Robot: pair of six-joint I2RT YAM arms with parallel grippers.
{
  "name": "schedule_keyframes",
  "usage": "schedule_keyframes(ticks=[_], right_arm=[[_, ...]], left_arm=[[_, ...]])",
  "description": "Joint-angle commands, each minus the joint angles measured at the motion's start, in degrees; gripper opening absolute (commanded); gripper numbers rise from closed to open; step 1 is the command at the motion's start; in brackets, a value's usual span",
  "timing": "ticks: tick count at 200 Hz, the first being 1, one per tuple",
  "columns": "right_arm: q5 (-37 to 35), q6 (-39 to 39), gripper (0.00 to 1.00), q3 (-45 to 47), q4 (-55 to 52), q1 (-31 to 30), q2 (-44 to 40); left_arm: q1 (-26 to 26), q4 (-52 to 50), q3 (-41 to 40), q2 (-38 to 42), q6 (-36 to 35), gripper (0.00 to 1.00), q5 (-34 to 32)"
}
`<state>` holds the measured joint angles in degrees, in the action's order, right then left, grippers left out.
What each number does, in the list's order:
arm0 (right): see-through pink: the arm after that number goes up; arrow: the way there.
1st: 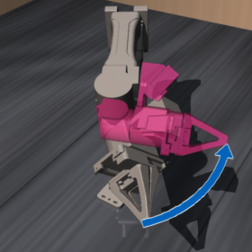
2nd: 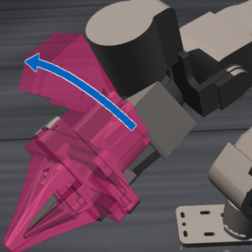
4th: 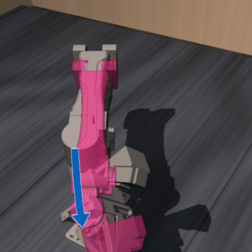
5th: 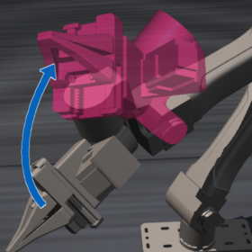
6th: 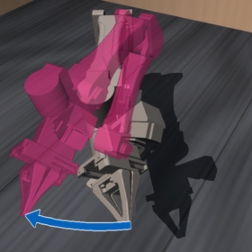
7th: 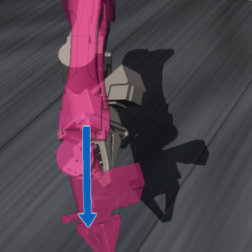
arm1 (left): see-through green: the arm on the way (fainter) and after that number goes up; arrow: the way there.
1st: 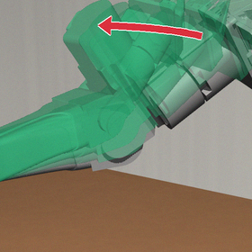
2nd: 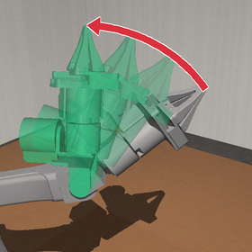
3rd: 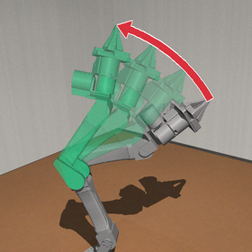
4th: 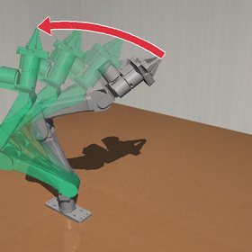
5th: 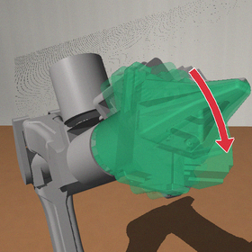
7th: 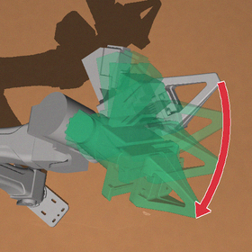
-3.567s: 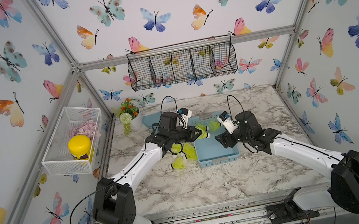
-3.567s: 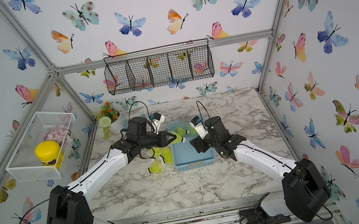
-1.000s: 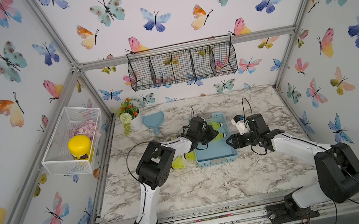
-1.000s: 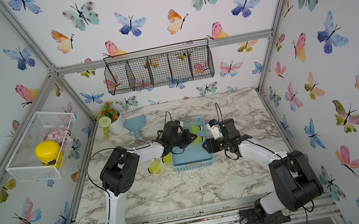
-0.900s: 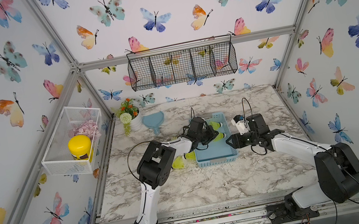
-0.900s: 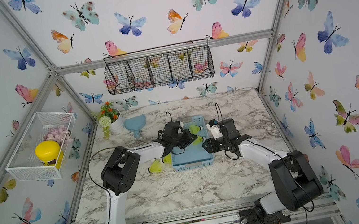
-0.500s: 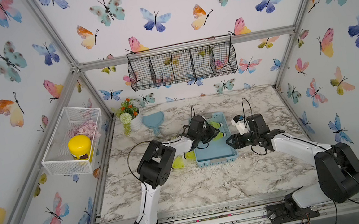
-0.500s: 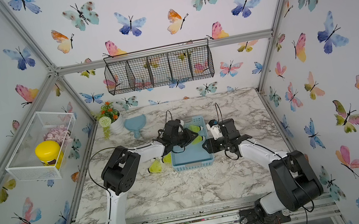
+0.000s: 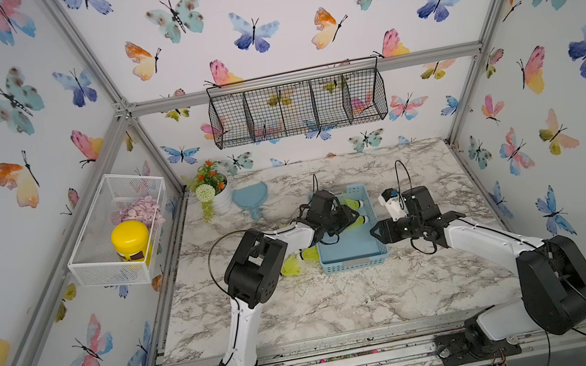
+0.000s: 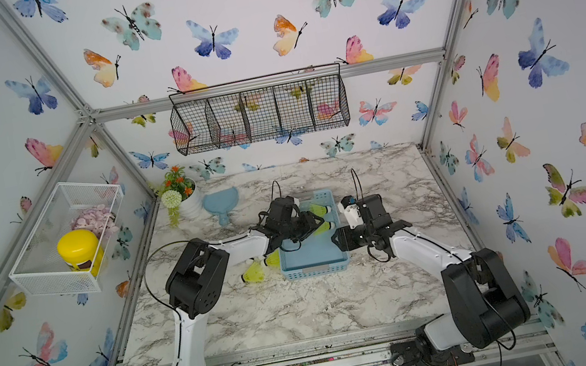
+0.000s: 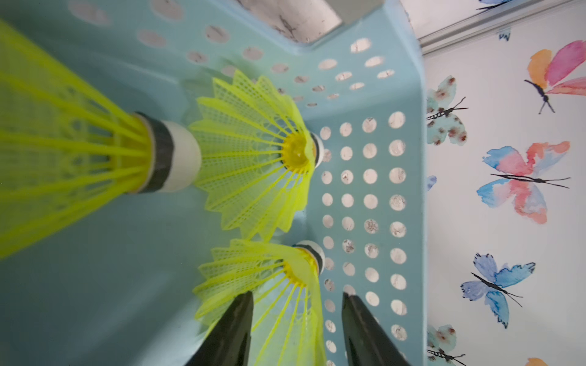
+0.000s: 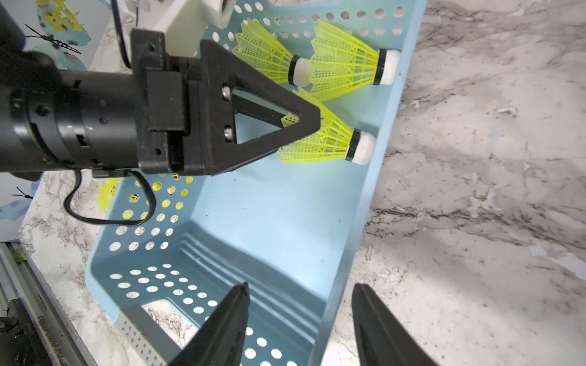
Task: Put the shuttlecocks into the storage box
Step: Place the shuttlecock in the storage box.
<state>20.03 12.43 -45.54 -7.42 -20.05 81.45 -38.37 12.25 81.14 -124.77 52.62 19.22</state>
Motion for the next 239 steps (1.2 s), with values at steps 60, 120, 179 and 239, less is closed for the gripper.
schedule_keyframes(ticks=[60, 120, 179, 239], right_arm=[[-4.6, 0.3, 0.58, 0.5, -1.5, 0.2, -0.9], [-8.1, 0.1, 0.60, 0.9, 0.1, 0.2, -4.2], [-11.3, -0.8, 0.61, 0.9, 1.3, 0.2, -6.1], [-14.1, -1.1, 0.62, 0.3, 1.7, 0.2, -5.9]], left_arm=[[-0.3, -7.1, -0.7, 9.2, -8.4, 0.60, -6.1], [-0.4, -14.7, -3.6, 21.3, -16.0, 0.63, -12.4], [-0.2, -27.7, -10.7, 36.1, -23.8, 0.64, -27.6], [-0.3, -38.2, -19.9, 46.1, -26.0, 0.65, -36.2]])
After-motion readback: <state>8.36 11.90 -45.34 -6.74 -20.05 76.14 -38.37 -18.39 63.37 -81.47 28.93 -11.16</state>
